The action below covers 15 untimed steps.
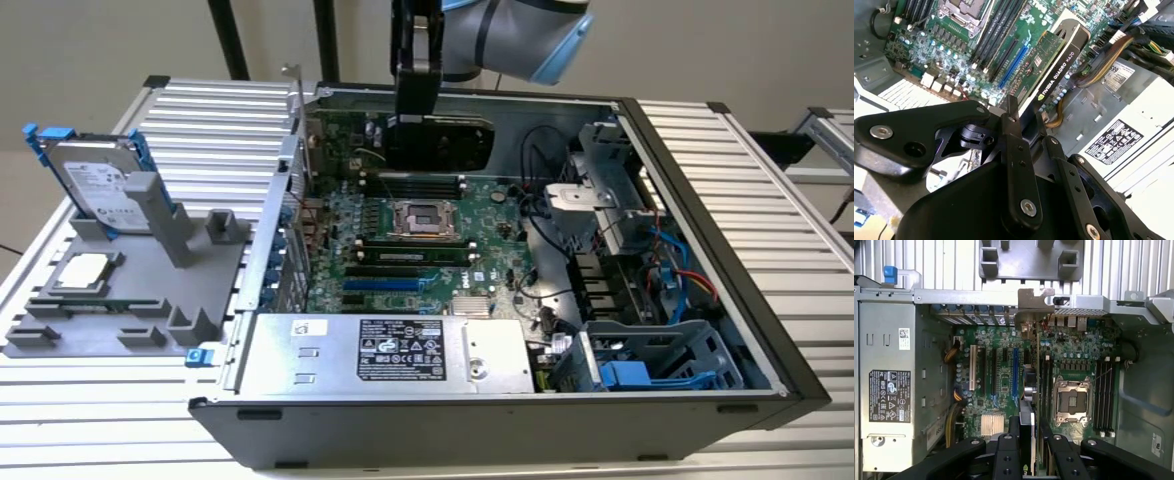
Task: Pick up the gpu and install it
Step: 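Insert the gpu into the slot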
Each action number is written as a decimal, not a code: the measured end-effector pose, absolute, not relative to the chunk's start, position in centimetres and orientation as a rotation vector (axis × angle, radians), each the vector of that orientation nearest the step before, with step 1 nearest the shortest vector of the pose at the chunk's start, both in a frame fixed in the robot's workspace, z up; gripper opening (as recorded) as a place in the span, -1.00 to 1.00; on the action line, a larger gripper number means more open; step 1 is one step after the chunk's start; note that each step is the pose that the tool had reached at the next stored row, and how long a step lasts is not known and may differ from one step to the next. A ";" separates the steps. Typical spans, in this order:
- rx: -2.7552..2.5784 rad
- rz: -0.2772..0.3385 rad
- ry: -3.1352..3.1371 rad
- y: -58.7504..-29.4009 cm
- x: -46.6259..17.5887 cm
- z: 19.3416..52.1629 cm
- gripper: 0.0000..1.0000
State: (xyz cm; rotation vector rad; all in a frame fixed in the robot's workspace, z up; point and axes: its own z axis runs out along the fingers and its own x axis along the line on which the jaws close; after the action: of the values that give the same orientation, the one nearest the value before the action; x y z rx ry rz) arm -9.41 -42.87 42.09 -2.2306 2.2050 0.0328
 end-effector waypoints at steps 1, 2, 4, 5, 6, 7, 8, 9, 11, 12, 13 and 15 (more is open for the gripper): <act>-2.231 0.033 2.205 -42.9 -9.4 42.1 -1.00; -2.231 0.033 2.205 -42.9 -9.4 42.0 -1.00; -2.231 0.033 2.205 -42.9 -9.4 42.0 -1.00; -2.231 0.033 2.205 -42.9 -9.4 42.0 -1.00; -2.231 0.033 2.205 -42.9 -9.4 42.0 -1.00; -2.231 0.033 2.205 -42.9 -9.4 42.0 -1.00; -2.231 0.033 2.205 -42.9 -9.4 42.0 -1.00; -2.231 0.033 2.205 -42.9 -9.4 42.0 -1.00; -2.231 0.033 2.205 -42.9 -9.4 41.9 -1.00; -2.231 0.033 2.205 -42.9 -9.4 41.9 -1.00; -2.231 0.033 2.205 -42.9 -9.4 41.9 -1.00; -2.231 0.033 2.205 -42.9 -9.4 41.8 -1.00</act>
State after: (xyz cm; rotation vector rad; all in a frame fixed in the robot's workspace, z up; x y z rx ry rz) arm -9.40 -42.87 41.78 -2.2308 2.2051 0.0327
